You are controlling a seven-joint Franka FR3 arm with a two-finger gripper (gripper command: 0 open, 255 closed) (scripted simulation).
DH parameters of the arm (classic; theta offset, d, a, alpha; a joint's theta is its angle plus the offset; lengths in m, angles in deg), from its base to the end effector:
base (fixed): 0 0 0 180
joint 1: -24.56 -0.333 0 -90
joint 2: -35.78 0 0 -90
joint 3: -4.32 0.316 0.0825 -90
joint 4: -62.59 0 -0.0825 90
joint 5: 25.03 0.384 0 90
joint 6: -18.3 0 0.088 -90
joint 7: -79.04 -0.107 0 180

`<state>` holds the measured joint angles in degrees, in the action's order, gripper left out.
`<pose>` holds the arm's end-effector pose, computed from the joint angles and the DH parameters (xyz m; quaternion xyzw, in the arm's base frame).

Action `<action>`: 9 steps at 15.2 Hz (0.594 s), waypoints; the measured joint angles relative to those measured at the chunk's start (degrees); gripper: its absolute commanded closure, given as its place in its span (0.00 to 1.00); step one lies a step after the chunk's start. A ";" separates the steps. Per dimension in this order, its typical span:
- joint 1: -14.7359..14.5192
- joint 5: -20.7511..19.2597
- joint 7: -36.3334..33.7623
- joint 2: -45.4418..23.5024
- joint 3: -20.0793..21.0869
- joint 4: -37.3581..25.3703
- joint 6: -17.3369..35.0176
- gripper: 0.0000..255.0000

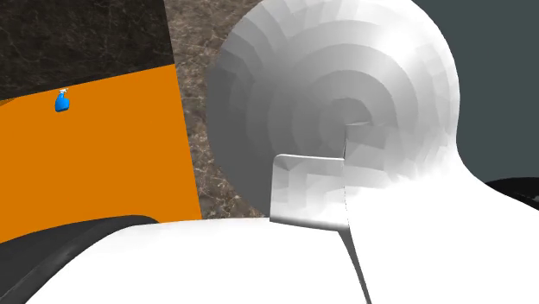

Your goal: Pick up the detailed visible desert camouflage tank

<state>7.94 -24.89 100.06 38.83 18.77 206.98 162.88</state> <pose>0.3975 0.2388 0.3020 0.8985 0.4380 0.0278 0.0035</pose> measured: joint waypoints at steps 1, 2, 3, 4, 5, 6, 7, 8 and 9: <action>0.01 -0.14 -0.12 -0.34 0.02 0.01 0.35 1.00; 0.02 -0.21 -0.15 -0.52 0.01 0.03 0.55 1.00; 0.03 -0.24 -0.17 -0.60 0.01 0.04 0.64 1.00; 0.03 -0.25 -0.18 -0.63 0.02 0.05 0.68 1.00; 0.03 -0.26 -0.18 -0.63 0.01 0.06 0.69 1.00; 0.04 -0.25 -0.17 -0.61 0.01 0.06 0.69 1.00; 0.04 -0.26 -0.17 -0.60 0.01 0.06 0.70 1.00; 0.04 -0.26 -0.18 -0.61 0.00 0.06 0.70 1.00; 0.05 -0.27 -0.18 -0.62 0.00 0.06 0.70 1.00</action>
<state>7.99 -25.16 99.88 38.21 18.77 207.03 163.58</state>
